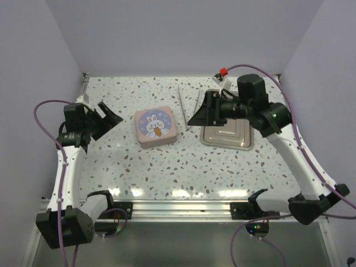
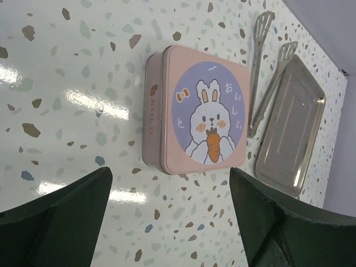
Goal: Pack the cookies
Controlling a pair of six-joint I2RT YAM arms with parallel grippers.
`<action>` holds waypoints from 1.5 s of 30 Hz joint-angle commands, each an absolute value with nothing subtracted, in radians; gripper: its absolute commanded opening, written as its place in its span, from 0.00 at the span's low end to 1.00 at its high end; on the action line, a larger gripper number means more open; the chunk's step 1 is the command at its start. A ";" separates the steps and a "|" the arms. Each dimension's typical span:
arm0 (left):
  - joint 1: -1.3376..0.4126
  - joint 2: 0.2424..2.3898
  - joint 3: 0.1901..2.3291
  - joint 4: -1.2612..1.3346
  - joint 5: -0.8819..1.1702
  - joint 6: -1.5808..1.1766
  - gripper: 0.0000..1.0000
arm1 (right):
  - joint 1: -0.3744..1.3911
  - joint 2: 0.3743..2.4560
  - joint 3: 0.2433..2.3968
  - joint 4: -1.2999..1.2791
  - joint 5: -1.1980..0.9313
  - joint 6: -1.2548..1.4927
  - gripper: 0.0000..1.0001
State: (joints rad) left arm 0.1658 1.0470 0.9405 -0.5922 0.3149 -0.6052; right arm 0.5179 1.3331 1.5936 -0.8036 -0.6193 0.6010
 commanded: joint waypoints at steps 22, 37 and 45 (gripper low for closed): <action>0.167 0.558 0.442 0.166 -0.060 -0.229 1.00 | 0.520 0.897 1.391 -0.842 -0.333 0.572 0.99; 0.166 1.141 0.141 0.920 -0.121 -0.204 0.98 | 0.520 0.934 1.295 -0.701 -0.307 0.568 0.99; 0.124 1.408 0.196 1.178 -0.155 -0.200 0.97 | 0.520 0.976 1.290 -0.686 -0.284 0.557 0.99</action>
State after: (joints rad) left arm 0.1509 1.3437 0.1528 0.9390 -0.1127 -0.2203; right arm 0.5179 0.9581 1.2896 -0.7353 -0.3218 0.5648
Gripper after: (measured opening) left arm 0.970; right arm 0.986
